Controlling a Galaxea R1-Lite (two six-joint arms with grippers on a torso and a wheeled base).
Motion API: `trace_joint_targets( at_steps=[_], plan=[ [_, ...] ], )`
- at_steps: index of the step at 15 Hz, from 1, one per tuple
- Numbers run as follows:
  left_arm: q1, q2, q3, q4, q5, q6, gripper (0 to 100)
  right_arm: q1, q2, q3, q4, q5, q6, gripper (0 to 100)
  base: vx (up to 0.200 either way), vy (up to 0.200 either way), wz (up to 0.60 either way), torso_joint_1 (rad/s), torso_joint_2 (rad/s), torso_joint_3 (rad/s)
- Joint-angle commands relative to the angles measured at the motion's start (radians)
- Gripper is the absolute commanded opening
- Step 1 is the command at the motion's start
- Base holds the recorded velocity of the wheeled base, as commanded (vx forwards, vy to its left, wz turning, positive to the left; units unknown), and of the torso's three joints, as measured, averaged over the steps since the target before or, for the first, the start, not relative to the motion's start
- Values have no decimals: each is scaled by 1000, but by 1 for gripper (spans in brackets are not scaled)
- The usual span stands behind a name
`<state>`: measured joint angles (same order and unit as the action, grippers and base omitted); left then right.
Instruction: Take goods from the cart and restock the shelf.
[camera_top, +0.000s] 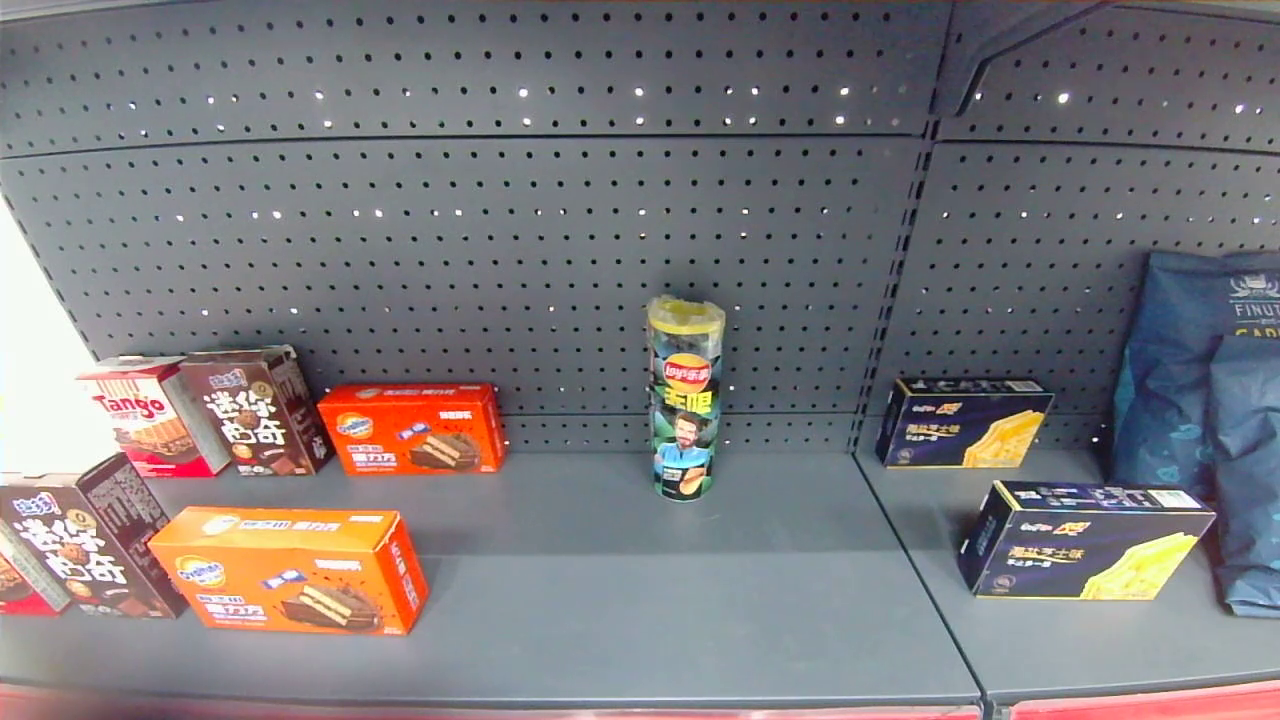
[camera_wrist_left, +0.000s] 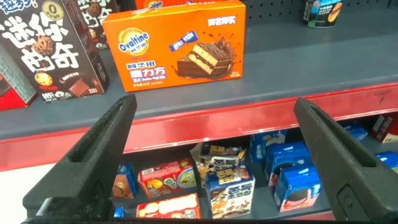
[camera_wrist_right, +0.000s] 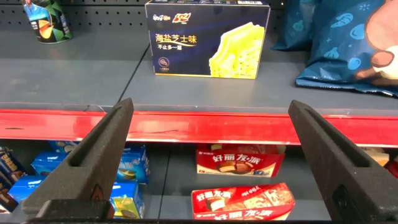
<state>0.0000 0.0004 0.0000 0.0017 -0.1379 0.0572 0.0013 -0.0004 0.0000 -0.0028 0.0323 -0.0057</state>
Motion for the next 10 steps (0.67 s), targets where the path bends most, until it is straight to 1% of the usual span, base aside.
trace_joint_targets(
  at_steps=[1,10],
  plan=[
    [0,0,-2,0,0,1,100,0,0,0,0,0,0,100,0,0,0,0,0,0],
    [0,0,-2,0,0,0,100,0,0,0,0,-3,1,100,0,0,600,6,0,4]
  ],
)
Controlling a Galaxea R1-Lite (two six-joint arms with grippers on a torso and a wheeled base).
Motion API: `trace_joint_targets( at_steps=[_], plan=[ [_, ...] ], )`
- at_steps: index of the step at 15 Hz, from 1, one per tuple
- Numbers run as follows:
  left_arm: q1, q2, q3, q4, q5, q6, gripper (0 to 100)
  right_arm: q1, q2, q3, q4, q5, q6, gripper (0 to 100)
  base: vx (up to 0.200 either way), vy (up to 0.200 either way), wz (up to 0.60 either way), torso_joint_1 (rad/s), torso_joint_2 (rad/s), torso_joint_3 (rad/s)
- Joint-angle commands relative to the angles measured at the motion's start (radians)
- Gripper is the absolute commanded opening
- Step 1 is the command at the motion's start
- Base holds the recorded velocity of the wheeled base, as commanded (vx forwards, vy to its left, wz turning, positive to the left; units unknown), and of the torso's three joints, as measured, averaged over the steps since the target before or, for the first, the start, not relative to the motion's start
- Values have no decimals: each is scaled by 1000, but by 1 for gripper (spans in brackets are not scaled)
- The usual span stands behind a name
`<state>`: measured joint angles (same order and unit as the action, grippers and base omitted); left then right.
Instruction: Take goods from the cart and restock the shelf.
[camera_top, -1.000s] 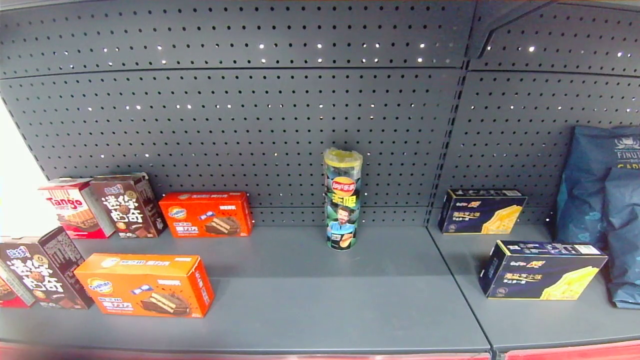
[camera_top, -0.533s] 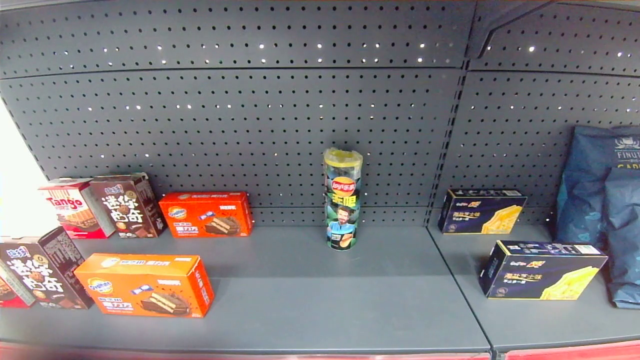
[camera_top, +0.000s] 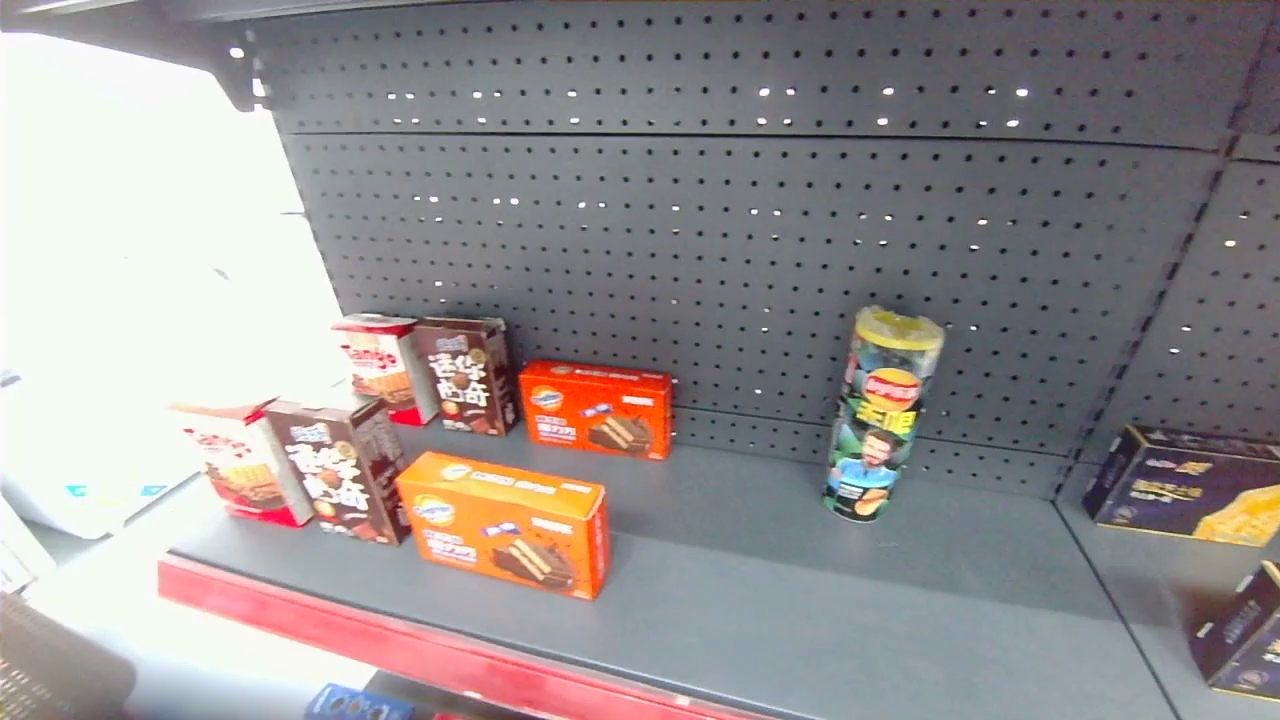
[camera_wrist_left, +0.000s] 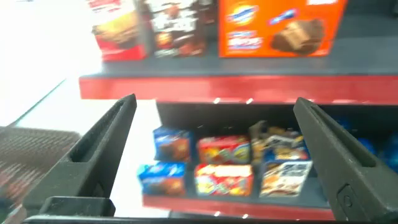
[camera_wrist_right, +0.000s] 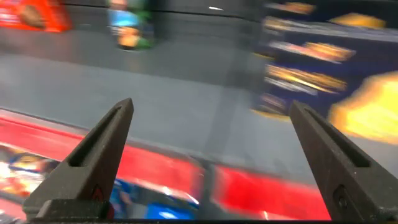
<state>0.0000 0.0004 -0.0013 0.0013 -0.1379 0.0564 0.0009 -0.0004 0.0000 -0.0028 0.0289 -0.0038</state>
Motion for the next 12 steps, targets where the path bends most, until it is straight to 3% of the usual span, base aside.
trace_joint_targets(
  at_steps=[1,10,12],
  plan=[
    [0,0,1,0,0,0,100,1,0,0,0,0,-1,100,0,0,600,12,7,2],
    [0,0,0,0,0,0,100,1,0,0,0,0,1,100,0,0,600,1,2,1],
    [0,0,0,0,-2,3,100,1,0,0,0,0,1,100,0,0,0,0,0,0]
  ],
)
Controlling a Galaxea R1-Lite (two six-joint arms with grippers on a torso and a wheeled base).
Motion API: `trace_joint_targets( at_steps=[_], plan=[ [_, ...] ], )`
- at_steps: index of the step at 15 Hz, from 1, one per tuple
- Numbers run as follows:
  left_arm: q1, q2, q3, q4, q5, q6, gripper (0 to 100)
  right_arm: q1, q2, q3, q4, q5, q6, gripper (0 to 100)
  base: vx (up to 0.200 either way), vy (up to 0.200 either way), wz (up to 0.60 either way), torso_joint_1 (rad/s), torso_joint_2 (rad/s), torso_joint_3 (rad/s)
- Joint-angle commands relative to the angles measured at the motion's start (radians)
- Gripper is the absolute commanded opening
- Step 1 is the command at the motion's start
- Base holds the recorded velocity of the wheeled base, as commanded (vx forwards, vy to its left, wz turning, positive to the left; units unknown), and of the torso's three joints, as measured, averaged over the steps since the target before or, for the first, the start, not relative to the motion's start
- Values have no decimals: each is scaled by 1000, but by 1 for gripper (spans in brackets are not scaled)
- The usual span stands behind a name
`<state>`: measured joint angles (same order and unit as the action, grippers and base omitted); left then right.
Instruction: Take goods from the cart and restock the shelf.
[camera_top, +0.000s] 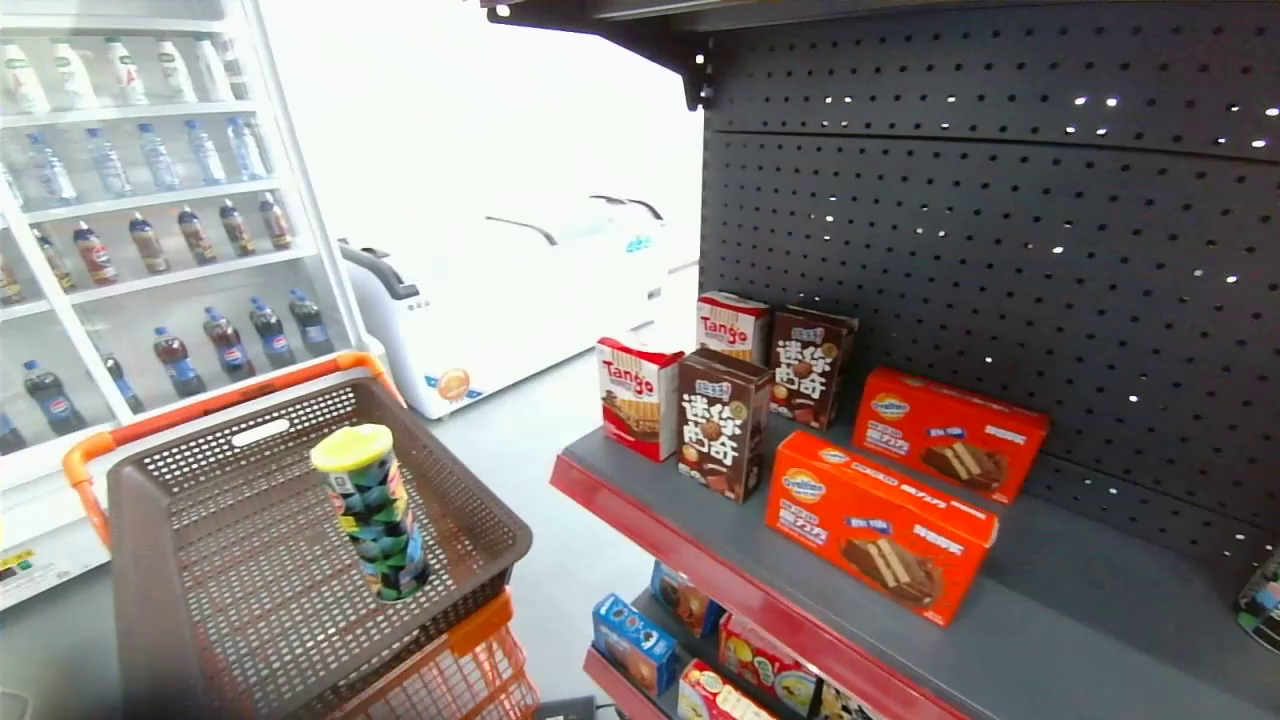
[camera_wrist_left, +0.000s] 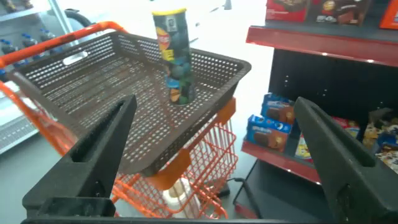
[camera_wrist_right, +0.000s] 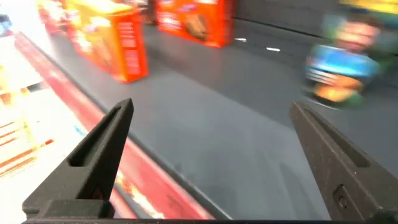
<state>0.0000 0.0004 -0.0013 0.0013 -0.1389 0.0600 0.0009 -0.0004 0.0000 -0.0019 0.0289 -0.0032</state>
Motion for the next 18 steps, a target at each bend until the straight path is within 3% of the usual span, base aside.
trace_joint_targets(
  at_steps=[1,4,5,6,8,10,11,12,13,15,16,18],
  plan=[
    [0,0,0,0,-1,1,100,1,0,0,-1,0,-1,100,0,0,0,0,0,0],
    [0,0,0,0,-1,0,100,1,0,0,-1,0,0,100,0,0,0,0,0,0],
    [0,0,-28,-7,1,-5,100,1,0,0,-1,0,-1,100,0,0,0,0,0,0],
    [-9,21,-121,9,-10,0,100,1,0,0,-1,0,0,100,0,0,0,0,0,0],
    [-20,243,-272,69,-7,3,100,-1,0,0,-1,0,-1,100,0,0,0,0,0,0],
    [-17,395,-310,63,-1,3,100,1,0,0,-1,0,-1,100,0,0,0,0,0,0],
    [-12,521,-332,49,30,3,100,-1,0,0,-1,0,-1,100,0,0,0,0,0,0],
    [-12,521,-332,49,30,3,100,-1,0,0,-1,0,-1,100,0,0,0,0,0,0],
    [-14,681,-338,-9,62,3,100,1,0,0,-1,0,0,100,0,0,0,0,0,0],
    [-8,811,-338,-78,102,4,100,1,0,0,-1,0,-1,100,0,0,0,0,0,0],
    [23,932,-348,-122,119,20,100,1,0,0,-1,0,-1,100,0,0,0,0,0,0],
    [43,1061,-378,-201,116,24,100,1,0,0,-1,0,0,100,0,0,0,0,0,0]
  ],
)
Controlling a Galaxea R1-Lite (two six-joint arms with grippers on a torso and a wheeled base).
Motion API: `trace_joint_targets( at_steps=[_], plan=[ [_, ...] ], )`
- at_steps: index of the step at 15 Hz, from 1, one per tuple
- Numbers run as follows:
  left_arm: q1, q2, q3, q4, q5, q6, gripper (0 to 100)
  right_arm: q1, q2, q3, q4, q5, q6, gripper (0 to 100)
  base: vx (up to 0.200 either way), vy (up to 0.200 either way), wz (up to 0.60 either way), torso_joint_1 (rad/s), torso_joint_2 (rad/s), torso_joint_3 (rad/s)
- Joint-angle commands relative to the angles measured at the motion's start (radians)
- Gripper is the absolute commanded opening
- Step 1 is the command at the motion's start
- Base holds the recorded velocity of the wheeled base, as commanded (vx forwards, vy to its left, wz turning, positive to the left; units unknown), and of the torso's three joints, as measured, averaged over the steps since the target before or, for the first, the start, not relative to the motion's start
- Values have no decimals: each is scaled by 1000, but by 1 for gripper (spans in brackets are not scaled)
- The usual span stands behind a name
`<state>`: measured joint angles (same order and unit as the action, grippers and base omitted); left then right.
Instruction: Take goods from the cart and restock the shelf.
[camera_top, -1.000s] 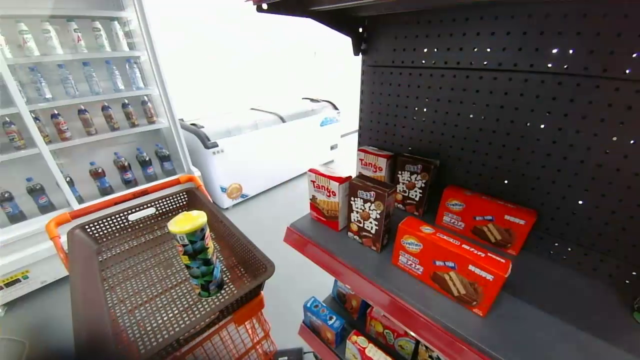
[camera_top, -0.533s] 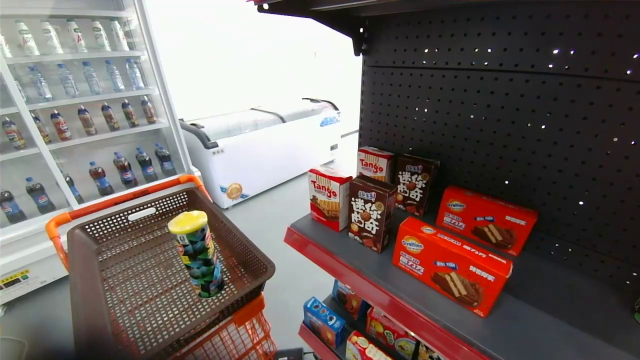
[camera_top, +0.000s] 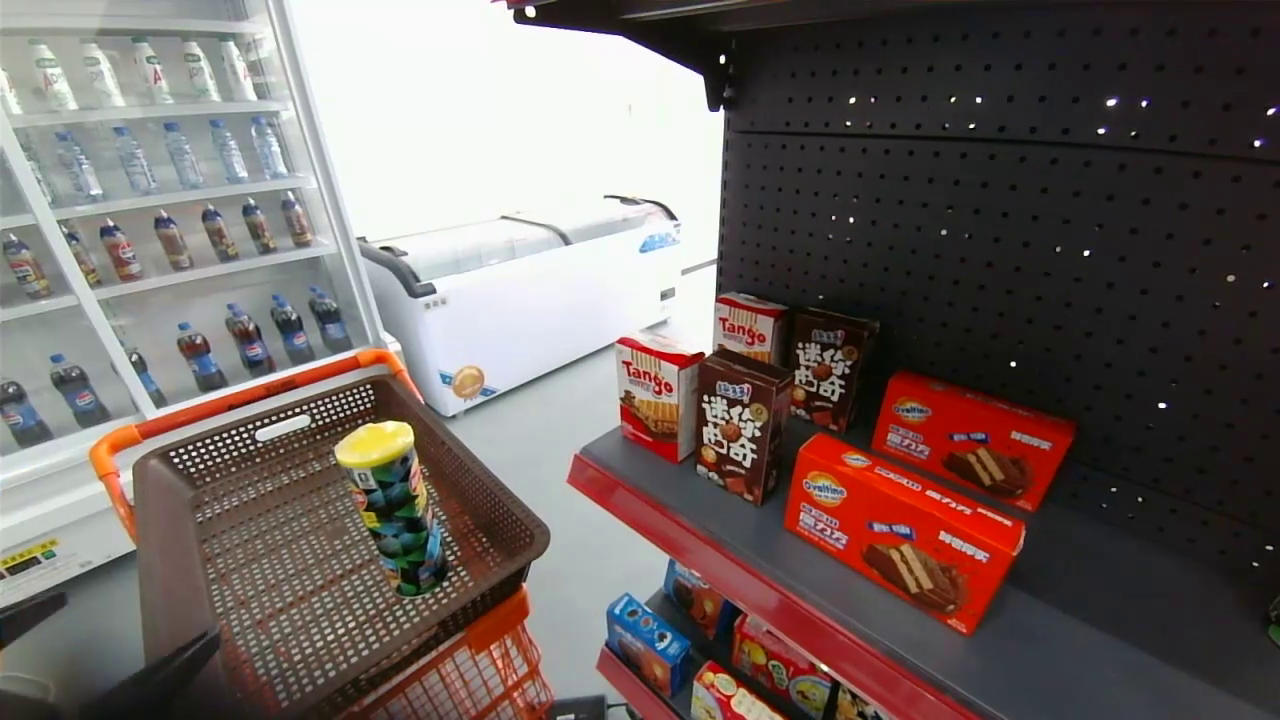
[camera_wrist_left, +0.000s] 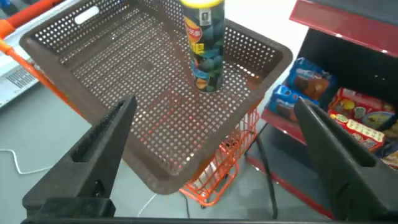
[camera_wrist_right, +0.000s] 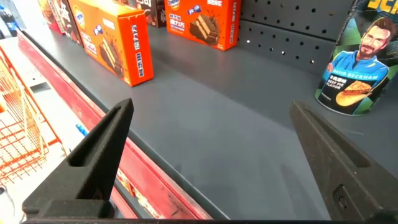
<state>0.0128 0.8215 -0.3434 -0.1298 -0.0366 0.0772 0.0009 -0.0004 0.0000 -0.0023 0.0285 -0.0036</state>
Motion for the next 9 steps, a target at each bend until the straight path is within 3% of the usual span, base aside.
trace_joint_targets(
  at_steps=[1,5,9],
  plan=[
    [24,311,-55,-100,7,4,100,-1,0,0,-1,1,1,100,0,0,0,0,0,0],
    [27,496,-77,-223,-16,-14,100,1,0,0,-1,1,1,100,0,0,0,0,0,0],
    [19,705,-68,-447,-14,-14,100,1,0,0,-1,1,-1,100,0,0,0,0,0,0]
  ],
)
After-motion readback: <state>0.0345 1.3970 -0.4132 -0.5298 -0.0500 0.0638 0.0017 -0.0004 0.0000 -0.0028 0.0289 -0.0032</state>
